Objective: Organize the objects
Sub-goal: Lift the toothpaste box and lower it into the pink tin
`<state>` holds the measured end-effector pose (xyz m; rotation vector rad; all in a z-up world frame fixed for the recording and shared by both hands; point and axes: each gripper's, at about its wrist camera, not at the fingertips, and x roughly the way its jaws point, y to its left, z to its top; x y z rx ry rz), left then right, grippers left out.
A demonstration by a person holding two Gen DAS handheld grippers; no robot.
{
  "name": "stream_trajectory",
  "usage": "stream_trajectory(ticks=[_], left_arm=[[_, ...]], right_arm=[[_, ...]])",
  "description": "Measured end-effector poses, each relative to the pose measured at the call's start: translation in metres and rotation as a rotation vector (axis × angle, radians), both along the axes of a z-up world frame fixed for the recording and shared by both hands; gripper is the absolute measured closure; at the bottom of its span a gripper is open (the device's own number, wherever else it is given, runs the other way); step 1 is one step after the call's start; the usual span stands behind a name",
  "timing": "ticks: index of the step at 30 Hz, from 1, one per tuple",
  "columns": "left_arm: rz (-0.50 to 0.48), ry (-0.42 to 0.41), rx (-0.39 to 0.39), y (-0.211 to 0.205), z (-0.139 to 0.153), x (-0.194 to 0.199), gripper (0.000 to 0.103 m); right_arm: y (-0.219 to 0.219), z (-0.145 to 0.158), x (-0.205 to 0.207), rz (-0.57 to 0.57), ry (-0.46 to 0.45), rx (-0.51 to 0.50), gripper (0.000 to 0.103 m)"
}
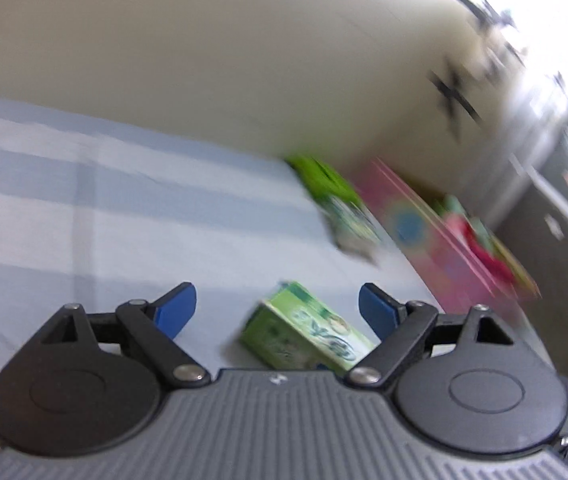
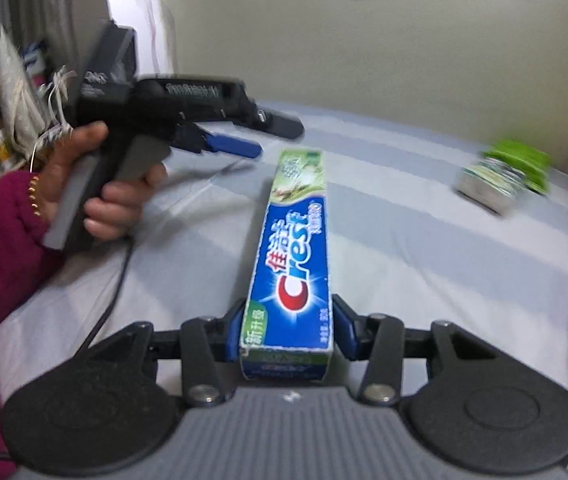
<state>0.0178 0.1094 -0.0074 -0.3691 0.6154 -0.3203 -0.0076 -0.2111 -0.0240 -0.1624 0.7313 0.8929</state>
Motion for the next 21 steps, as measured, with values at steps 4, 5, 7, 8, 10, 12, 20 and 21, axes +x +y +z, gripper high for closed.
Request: stream_trajectory(ticks=[4, 5, 7, 8, 10, 12, 20, 21], left_arm=[[-0.042, 0.033, 0.086, -0.048, -0.003, -0.007, 0.016], [-0.020, 0.032, 0.126, -0.058, -0.001, -0.009, 0.016], [0.022, 0.032, 0.135, -0.068, 0.001, -0.010, 0.016], [0.044, 0.036, 0.121, -0.070, 0.001, -0.010, 0.019], [0.067, 0.025, 0.103, -0.072, 0.007, -0.008, 0.027], [0.055, 0.002, 0.065, -0.072, 0.020, -0.005, 0.027], [-0.101, -0.193, 0.103, -0.163, 0.102, 0.058, 0.026], [-0.115, -0.206, 0.106, -0.175, 0.106, 0.069, 0.026]], right_arm=[[-0.030, -0.004, -0.023, -0.093, 0.065, 0.139, 0.061], [-0.035, -0.005, -0.020, -0.109, 0.075, 0.169, 0.061], [-0.044, -0.005, -0.022, -0.129, 0.086, 0.213, 0.062], [-0.037, -0.002, -0.019, -0.132, 0.090, 0.234, 0.062], [-0.043, 0.005, -0.021, -0.141, 0.083, 0.276, 0.062], [-0.051, 0.011, -0.016, -0.163, 0.047, 0.298, 0.062], [-0.120, 0.068, 0.010, -0.331, -0.164, 0.362, 0.062], [-0.125, 0.073, 0.015, -0.362, -0.192, 0.345, 0.062]])
